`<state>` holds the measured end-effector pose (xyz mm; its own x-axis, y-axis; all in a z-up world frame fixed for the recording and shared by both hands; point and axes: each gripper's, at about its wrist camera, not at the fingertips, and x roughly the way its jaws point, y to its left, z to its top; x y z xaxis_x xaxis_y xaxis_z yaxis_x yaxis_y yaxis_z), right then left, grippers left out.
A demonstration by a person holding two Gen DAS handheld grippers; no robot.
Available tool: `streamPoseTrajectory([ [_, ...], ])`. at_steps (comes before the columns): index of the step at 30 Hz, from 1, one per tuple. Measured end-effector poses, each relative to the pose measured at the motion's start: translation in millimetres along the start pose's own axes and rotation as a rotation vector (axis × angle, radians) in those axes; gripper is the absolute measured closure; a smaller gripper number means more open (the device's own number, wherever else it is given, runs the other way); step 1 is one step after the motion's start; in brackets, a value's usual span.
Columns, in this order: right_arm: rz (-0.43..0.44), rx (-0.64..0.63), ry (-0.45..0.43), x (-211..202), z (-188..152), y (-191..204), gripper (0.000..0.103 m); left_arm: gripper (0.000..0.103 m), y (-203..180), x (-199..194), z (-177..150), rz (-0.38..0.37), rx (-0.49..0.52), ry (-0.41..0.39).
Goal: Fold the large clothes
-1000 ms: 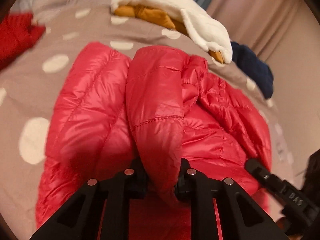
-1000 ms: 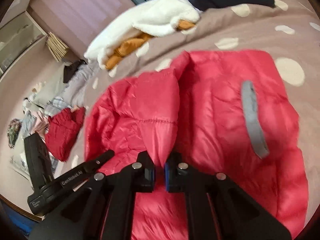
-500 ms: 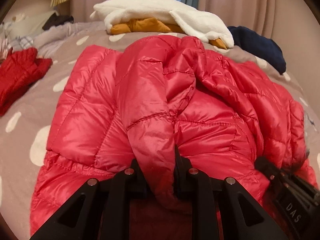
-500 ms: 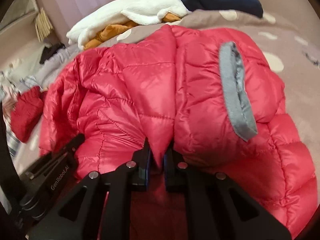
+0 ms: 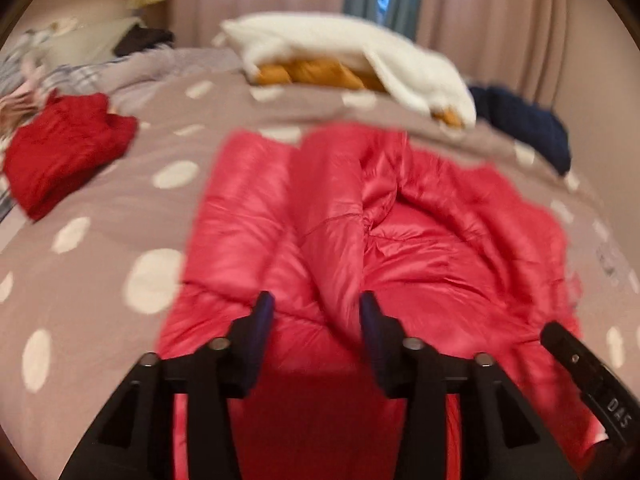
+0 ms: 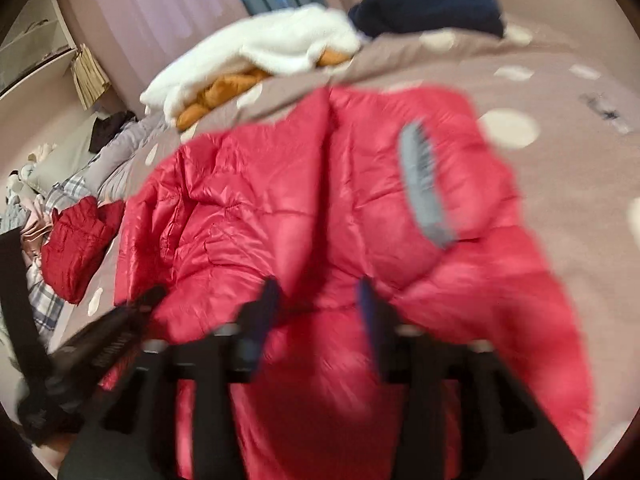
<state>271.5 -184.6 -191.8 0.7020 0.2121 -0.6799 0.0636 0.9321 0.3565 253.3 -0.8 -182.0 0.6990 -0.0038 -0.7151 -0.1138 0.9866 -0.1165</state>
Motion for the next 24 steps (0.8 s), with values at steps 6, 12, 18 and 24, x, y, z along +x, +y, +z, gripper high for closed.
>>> streamPoseTrajectory([
  [6, -0.066, 0.017, -0.058, -63, -10, -8, 0.042, 0.031, 27, -63, -20, -0.001, -0.04, -0.079],
  [12, -0.16, 0.01, -0.095, -115, -45, -22, 0.025, 0.017, 79, -93, -54, -0.042, -0.236, -0.055],
  [18, -0.14, 0.176, -0.103, -158, -84, -67, 0.019, 0.017, 121, -92, -95, -0.141, -0.42, 0.117],
  [24, -0.044, 0.398, -0.052, -178, -113, -106, 0.018, 0.017, 138, -91, -112, -0.247, -0.533, 0.203],
])
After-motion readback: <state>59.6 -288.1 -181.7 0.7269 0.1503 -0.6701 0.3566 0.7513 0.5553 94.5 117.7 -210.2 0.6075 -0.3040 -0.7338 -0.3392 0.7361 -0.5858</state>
